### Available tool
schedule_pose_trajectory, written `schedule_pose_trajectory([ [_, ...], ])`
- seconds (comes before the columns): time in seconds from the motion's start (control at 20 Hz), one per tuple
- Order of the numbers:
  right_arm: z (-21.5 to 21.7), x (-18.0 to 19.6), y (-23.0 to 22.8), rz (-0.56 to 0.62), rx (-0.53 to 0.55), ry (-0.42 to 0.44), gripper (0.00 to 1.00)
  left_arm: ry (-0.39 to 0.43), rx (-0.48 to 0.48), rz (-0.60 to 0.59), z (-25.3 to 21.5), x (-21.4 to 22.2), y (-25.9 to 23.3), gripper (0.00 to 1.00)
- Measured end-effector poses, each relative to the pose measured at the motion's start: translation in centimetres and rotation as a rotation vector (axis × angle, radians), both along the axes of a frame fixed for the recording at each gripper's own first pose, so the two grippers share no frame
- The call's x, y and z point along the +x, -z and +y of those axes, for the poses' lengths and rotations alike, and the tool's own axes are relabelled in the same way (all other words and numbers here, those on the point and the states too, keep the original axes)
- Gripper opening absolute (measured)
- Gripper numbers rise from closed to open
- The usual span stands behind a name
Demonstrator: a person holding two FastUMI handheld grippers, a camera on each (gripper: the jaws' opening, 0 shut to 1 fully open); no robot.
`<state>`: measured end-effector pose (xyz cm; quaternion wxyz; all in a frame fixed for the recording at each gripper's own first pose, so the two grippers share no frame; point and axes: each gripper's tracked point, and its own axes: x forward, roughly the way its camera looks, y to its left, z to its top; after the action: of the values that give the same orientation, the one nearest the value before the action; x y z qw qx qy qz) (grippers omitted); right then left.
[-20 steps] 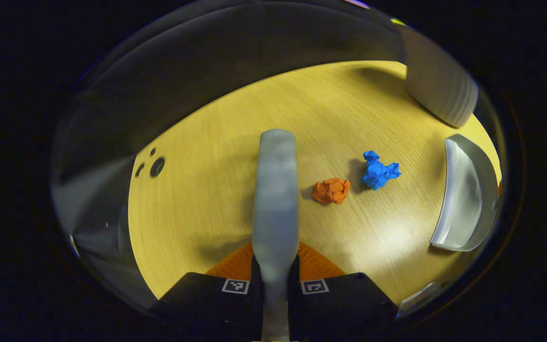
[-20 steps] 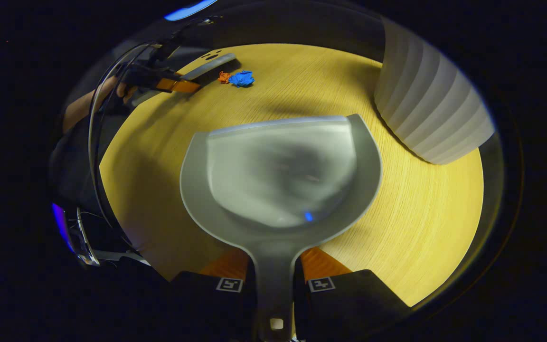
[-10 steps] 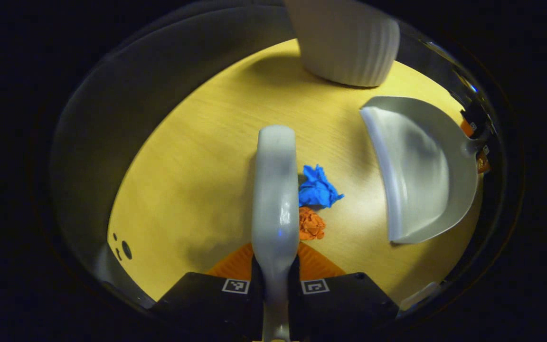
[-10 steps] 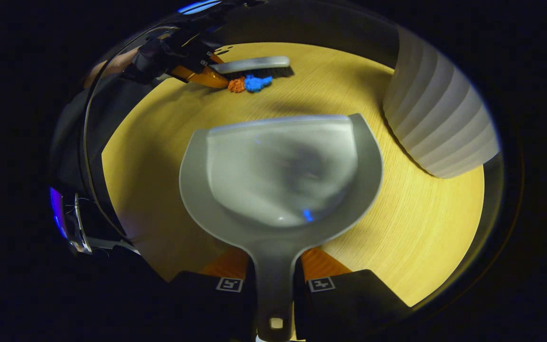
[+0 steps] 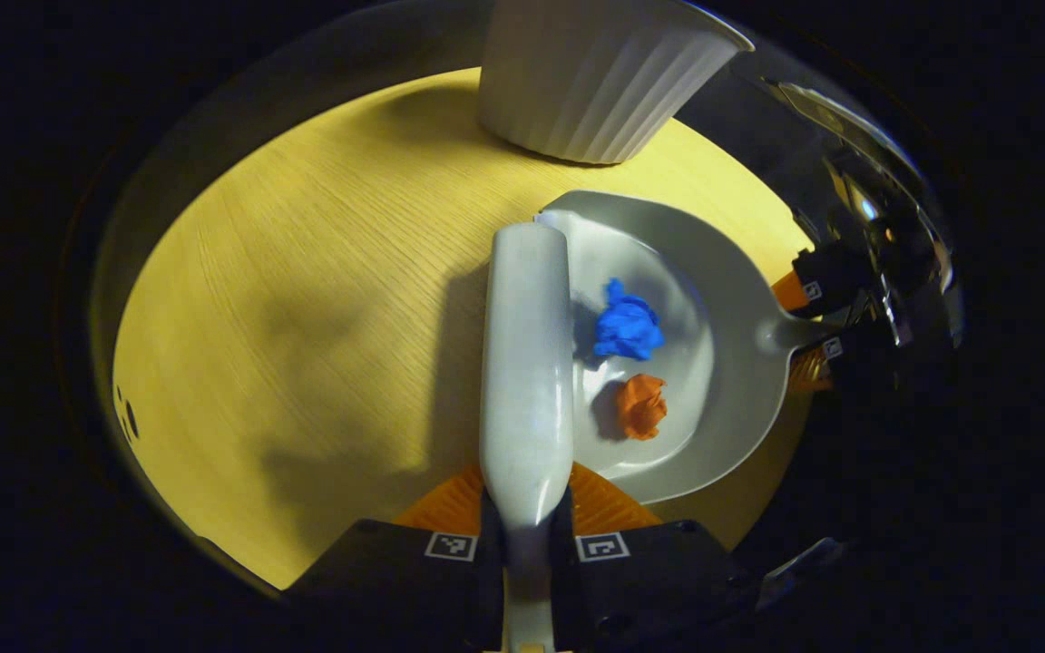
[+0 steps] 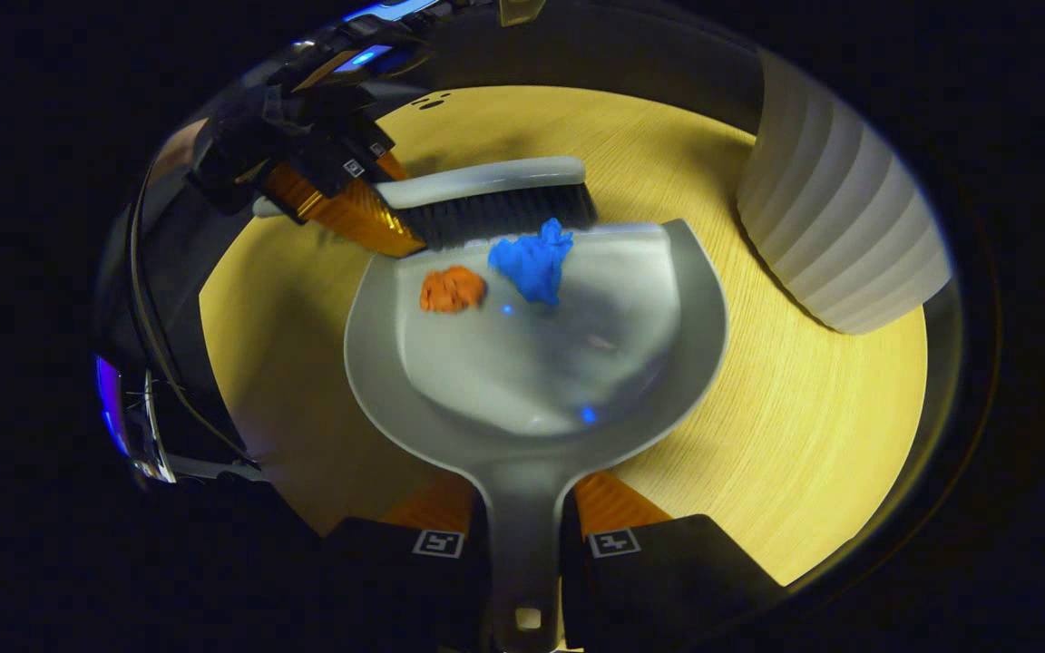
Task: Pick up the small broom and dustpan from the desktop, sweep the trash into the dustpan with the broom, and then empty the trash into the garbage bin.
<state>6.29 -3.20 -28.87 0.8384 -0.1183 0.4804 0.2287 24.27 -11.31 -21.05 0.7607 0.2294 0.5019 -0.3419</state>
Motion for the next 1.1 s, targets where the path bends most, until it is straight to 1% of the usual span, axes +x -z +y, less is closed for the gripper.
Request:
schedule_pose_trajectory([
  [0.05, 0.0, 0.0, 0.0, 0.0, 0.004, 0.004, 0.35, -0.016, -0.015, 0.008, 0.0, -0.7, 0.2, 0.25],
  [0.1, 0.2, -0.1, 0.1, 0.003, 0.012, 0.005, 0.35, -0.031, -0.018, -0.014, 0.0, -1.0, 0.2, 0.23],
  [0.15, 0.1, 0.0, 0.1, -0.001, 0.014, 0.003, 0.35, -0.054, -0.02, -0.04, 0.1, -1.0, 0.0, 0.25],
  [0.2, 0.1, 0.0, 0.2, -0.002, 0.013, -0.001, 0.38, -0.089, -0.034, -0.067, 0.3, -1.1, -0.4, 0.25],
  [0.25, -0.1, 0.1, 0.2, -0.004, 0.01, -0.003, 0.35, -0.127, -0.053, -0.09, 0.3, -1.4, -0.8, 0.25],
  [0.45, 0.1, 0.3, -0.3, -0.013, 0.026, 0.029, 0.35, -0.287, -0.098, -0.186, 2.5, -2.8, -2.2, 0.25],
  [0.55, -0.1, 0.1, -0.3, -0.012, 0.032, 0.052, 0.32, -0.372, -0.119, -0.22, 4.8, -4.2, -2.7, 0.25],
  [0.65, -0.4, 0.1, -0.8, -0.025, 0.027, 0.08, 0.35, -0.453, -0.144, -0.244, 7.7, -5.8, -2.6, 0.25],
  [0.8, -1.0, -1.2, -3.3, -0.05, 0.039, 0.13, 0.35, -0.549, -0.187, -0.25, 11.6, -8.3, -0.7, 0.25],
  [0.9, -1.7, -1.9, -4.7, -0.068, 0.026, 0.153, 0.35, -0.592, -0.216, -0.243, 14.4, -9.1, 1.5, 0.25],
  [1.0, -2.6, -2.8, -6.7, -0.082, 0.01, 0.176, 0.35, -0.612, -0.227, -0.242, 17.2, -9.1, 3.4, 0.25],
  [1.05, -2.9, -3.4, -7.8, -0.085, 0.01, 0.189, 0.31, -0.613, -0.224, -0.247, 18.0, -9.0, 4.6, 0.25],
  [1.1, -3.2, -3.7, -8.8, -0.083, 0.013, 0.201, 0.35, -0.611, -0.224, -0.251, 18.4, -8.8, 5.8, 0.25],
])
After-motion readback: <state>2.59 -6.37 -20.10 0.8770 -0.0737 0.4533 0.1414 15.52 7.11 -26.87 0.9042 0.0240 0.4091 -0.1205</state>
